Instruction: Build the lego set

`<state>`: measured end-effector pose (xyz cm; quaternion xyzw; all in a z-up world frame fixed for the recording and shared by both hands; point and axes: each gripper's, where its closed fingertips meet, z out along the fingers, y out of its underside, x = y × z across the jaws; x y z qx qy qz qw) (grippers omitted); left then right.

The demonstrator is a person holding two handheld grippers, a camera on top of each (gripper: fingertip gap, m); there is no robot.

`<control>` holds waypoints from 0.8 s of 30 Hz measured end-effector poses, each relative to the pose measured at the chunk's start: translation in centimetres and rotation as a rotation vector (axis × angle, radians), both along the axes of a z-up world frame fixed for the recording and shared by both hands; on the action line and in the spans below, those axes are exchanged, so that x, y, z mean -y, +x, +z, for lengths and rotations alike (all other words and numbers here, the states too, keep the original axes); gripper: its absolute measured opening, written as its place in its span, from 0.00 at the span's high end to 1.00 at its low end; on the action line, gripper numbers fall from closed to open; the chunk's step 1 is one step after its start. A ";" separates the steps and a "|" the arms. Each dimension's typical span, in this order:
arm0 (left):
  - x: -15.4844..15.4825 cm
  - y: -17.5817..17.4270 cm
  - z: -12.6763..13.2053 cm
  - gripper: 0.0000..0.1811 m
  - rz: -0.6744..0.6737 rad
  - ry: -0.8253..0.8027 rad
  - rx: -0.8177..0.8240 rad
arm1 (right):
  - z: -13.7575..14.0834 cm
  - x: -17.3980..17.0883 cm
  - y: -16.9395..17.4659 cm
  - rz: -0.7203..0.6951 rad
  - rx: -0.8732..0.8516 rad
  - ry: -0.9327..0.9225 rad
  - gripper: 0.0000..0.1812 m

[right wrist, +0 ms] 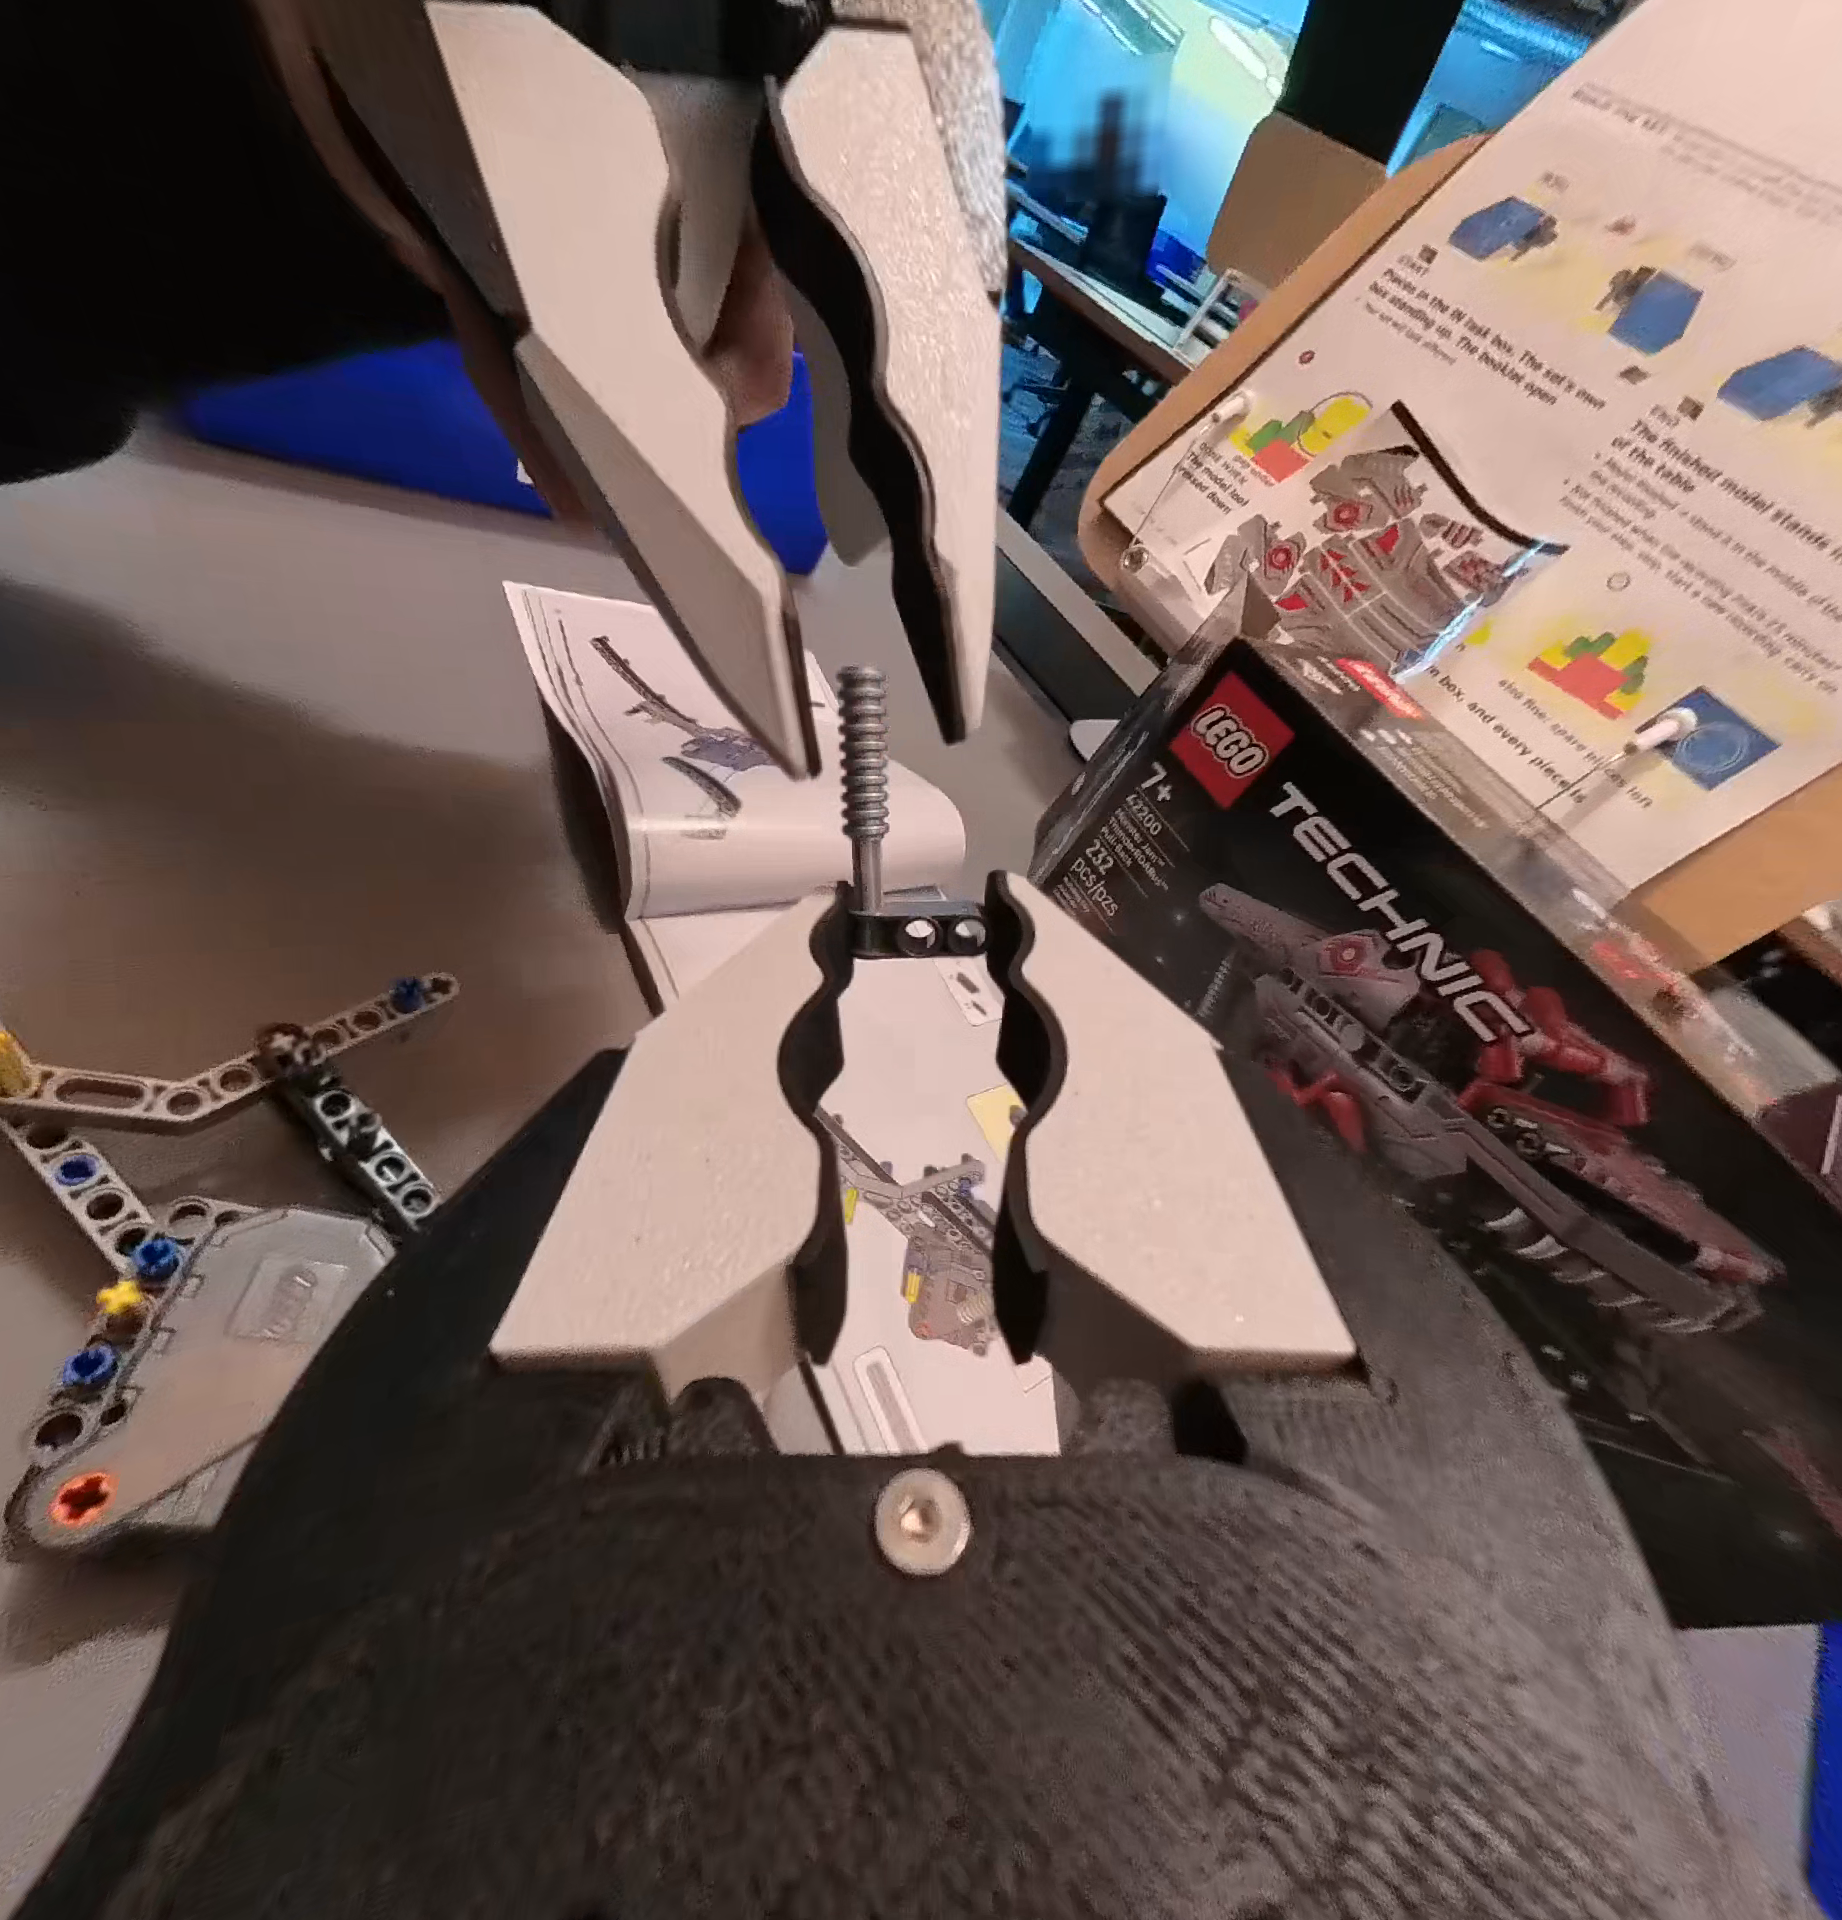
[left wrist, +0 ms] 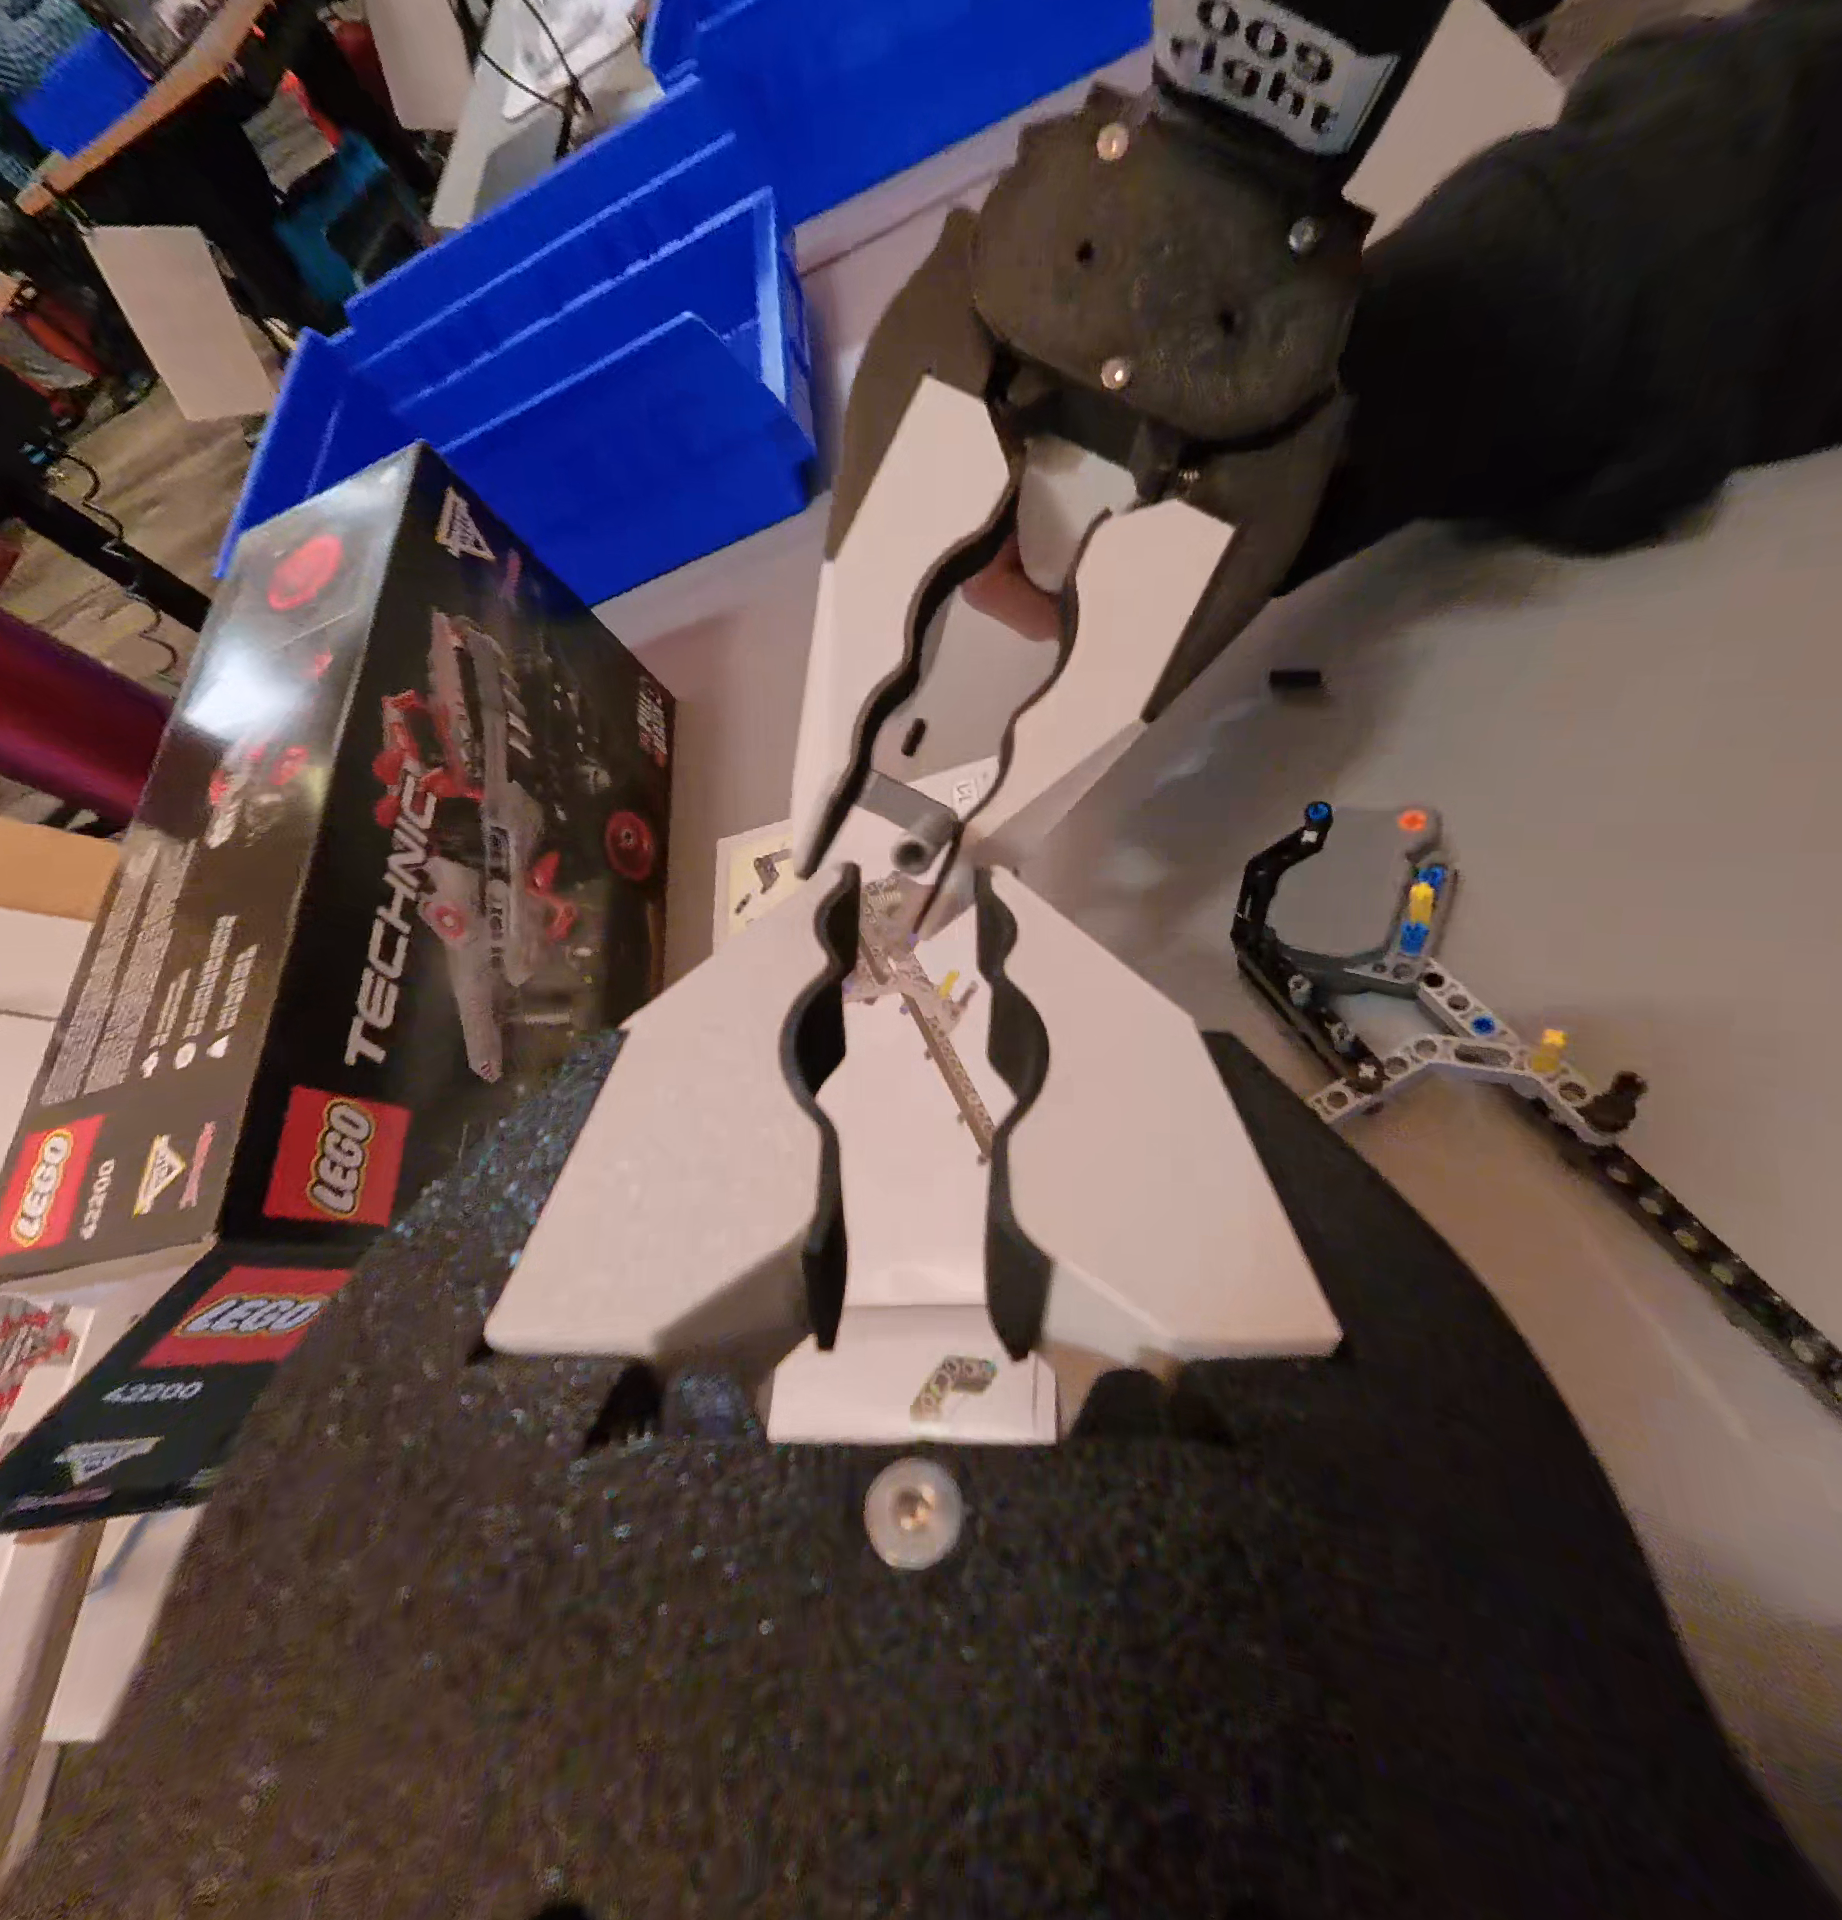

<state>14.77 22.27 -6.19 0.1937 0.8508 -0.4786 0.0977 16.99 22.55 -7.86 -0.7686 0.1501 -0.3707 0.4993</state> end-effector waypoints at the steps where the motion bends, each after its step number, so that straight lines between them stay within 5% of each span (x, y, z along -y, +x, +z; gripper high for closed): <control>1: 0.1 -0.1 -0.3 0.90 -0.001 0.014 0.010 | 0.1 0.1 0.1 -0.015 0.026 -0.017 0.86; 7: 0.2 -0.4 -1.6 0.93 -0.002 0.034 0.145 | -1.0 0.5 0.2 -0.072 0.174 -0.267 0.86; 15: -1.4 -0.7 -5.0 0.94 0.075 -0.017 0.525 | -3.5 -0.5 -0.3 -0.047 0.259 -0.480 0.87; 24: -2.0 -1.5 -5.2 0.93 0.115 -0.085 0.598 | -4.4 -1.5 -0.8 0.018 0.298 -0.575 0.86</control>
